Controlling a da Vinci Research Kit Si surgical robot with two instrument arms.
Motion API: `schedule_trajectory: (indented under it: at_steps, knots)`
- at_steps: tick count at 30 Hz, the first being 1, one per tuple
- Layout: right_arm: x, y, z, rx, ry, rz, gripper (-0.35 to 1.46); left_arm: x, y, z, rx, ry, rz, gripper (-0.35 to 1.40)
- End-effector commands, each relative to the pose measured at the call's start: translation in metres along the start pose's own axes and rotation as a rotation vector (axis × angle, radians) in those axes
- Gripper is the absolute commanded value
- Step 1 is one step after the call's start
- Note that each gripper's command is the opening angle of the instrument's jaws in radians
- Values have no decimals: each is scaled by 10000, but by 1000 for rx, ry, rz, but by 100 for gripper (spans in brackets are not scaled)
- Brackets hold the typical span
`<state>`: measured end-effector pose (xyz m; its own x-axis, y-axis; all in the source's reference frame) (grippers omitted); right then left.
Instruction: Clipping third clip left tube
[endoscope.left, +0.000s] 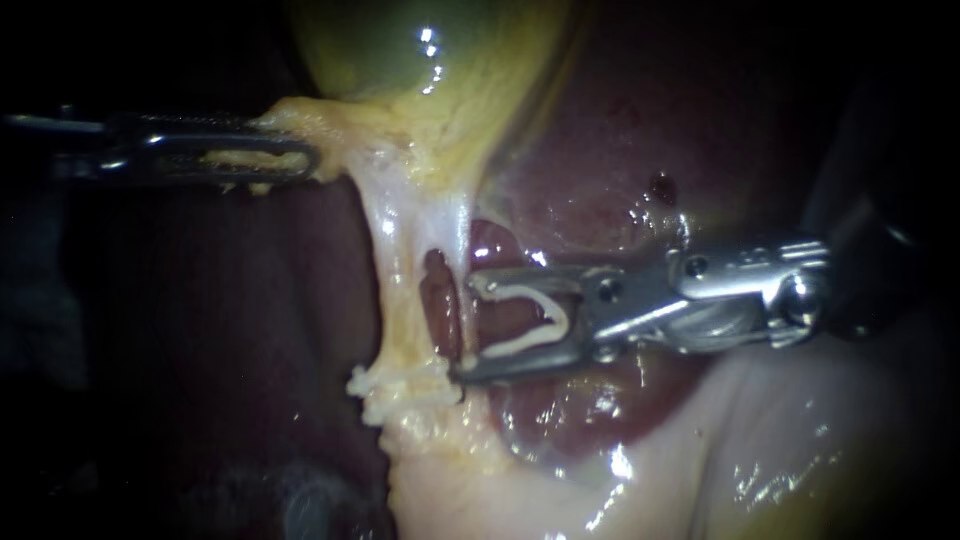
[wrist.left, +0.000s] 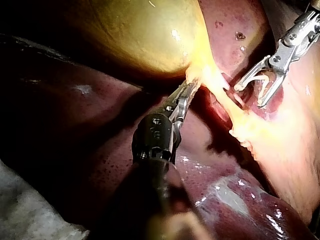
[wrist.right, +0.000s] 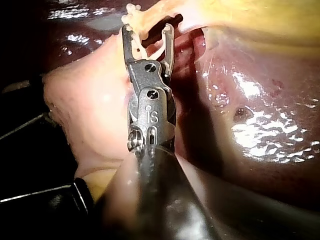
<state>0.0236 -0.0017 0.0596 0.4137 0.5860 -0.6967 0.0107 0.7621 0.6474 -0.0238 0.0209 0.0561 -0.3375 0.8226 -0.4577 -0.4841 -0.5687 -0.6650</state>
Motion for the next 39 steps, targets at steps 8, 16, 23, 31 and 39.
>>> schedule_trajectory:
  at_steps: [8, 16, 23, 31, 39]
  knots:
    - [-15, 17, 19, 19, -4, 29, 49, -1, 0, 0, 1, 0, -6, -35]
    - [-25, 29, 29, 11, -5, 65, 49, -5, 2, 1, -8, -6, -4, -35]
    - [-21, 37, 40, 20, 4, 83, 49, -5, 3, 2, -7, -9, -4, -35]
    - [-16, 41, 61, 47, 41, 120, 49, -5, 3, 2, -6, -8, -3, -35]
    - [-7, 46, 79, 52, 98, 131, 50, -5, 3, 4, -9, -9, -3, -35]
